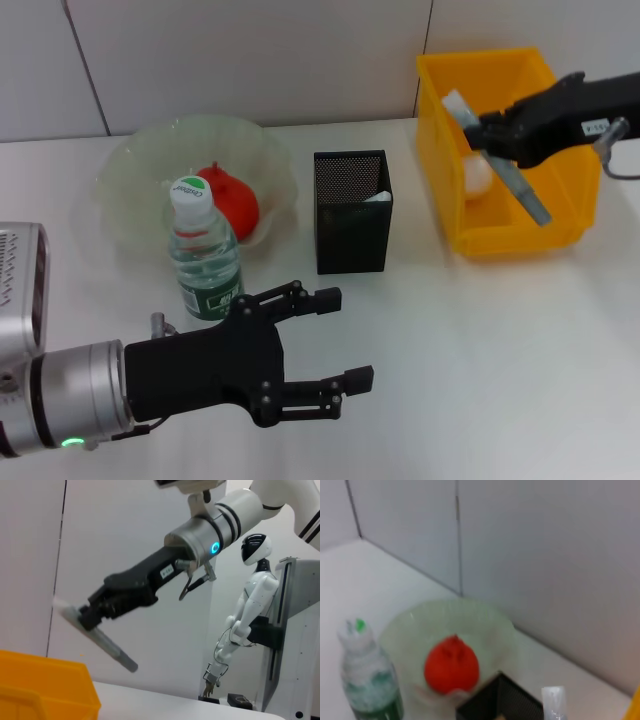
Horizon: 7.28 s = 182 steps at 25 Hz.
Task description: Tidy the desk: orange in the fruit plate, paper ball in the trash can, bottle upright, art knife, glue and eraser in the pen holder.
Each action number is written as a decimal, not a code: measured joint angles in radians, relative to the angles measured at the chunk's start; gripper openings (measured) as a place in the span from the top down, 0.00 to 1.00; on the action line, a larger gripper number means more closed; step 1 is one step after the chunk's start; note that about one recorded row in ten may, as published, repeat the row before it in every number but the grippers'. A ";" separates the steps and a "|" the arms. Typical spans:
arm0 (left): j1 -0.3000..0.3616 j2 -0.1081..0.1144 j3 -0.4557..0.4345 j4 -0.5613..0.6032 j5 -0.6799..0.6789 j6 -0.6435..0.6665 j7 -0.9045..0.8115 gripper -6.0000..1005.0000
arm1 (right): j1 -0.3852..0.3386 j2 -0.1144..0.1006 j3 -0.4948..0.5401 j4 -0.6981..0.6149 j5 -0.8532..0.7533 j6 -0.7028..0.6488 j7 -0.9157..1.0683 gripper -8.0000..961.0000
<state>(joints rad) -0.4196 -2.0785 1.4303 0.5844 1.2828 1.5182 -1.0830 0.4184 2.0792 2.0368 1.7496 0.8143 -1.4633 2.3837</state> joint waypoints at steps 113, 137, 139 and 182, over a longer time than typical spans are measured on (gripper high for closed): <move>0.012 -0.002 0.054 0.000 -0.051 -0.001 0.031 0.13 | 0.384 -0.013 0.359 -1.413 0.728 0.422 -1.273 0.86; 0.012 -0.002 0.054 0.000 -0.051 0.000 0.030 0.13 | 0.281 -0.003 0.338 -1.223 0.768 0.271 -1.286 0.37; 0.012 -0.001 0.050 0.000 -0.051 -0.001 0.028 0.13 | 0.239 -0.003 0.342 -1.164 0.776 0.228 -1.277 0.35; 0.006 0.083 -0.155 0.026 0.105 0.016 0.029 0.13 | -0.185 0.002 0.087 -0.500 0.450 -0.214 -0.861 0.23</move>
<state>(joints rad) -0.4131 -1.9951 1.2756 0.6105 1.3879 1.5345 -1.0541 0.2335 2.0807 2.1237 1.2495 1.2647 -1.6770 1.5223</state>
